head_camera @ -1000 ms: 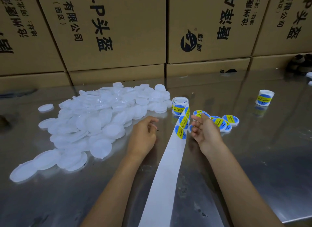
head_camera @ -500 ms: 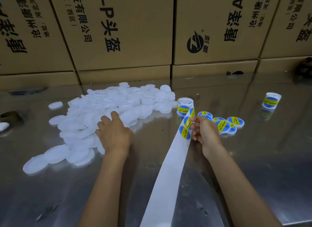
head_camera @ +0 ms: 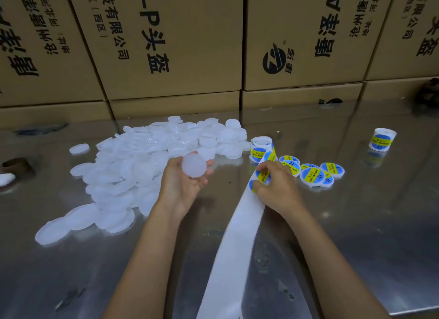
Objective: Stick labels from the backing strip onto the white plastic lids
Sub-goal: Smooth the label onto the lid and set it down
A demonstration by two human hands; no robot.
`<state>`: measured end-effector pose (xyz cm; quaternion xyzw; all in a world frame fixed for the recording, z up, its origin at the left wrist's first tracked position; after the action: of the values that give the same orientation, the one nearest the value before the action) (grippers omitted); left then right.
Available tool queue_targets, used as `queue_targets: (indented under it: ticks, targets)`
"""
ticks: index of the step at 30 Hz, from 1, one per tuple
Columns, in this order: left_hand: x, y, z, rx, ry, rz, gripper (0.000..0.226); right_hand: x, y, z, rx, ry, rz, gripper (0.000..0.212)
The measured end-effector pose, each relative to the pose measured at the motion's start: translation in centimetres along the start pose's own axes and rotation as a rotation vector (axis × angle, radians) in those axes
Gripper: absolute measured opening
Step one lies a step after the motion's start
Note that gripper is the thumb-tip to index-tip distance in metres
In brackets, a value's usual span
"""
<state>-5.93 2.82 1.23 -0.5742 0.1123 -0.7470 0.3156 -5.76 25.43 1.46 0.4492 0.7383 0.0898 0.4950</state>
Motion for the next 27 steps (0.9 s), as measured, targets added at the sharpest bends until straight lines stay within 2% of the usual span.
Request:
queue_targets:
  ticks: [3, 8, 15, 19, 27]
  targets:
    - [-1.6, -0.5, -0.2, -0.059, 0.082, -0.026, 0.028, -0.6, -1.3, 0.9, -0.108, 0.078, 0.062, 0.03]
    - [-3.1, -1.8, -0.3, -0.096, -0.004, -0.155, 0.029, -1.4, -1.5, 1.4, -0.181, 0.119, 0.054, 0.039]
    - [-4.2, -3.9, 0.1, -0.136, -0.111, -0.316, 0.024, -2.1, -1.2, 1.6, -0.28, 0.068, -0.048, 0.044]
    - [-4.5, -4.4, -0.1, -0.123, -0.18, -0.498, 0.034, -2.2, -1.1, 1.5, -0.273, 0.069, -0.053, 0.036]
    - [-4.4, -3.9, -0.4, -0.141, -0.27, -0.499, 0.025, -2.3, -0.9, 1.4, -0.215, 0.064, -0.128, 0.023]
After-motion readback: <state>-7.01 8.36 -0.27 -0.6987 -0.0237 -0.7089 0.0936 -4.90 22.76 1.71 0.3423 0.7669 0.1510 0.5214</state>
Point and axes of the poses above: each hand's wrist, its own z-axis away from the middle knuckle, its own y-axis out of the back of the hand, x = y × z, the point moved 8 cm from there along -z, towards the middle knuckle, and after that the axes turned 15 degrees about x, right-handed, at the moved point
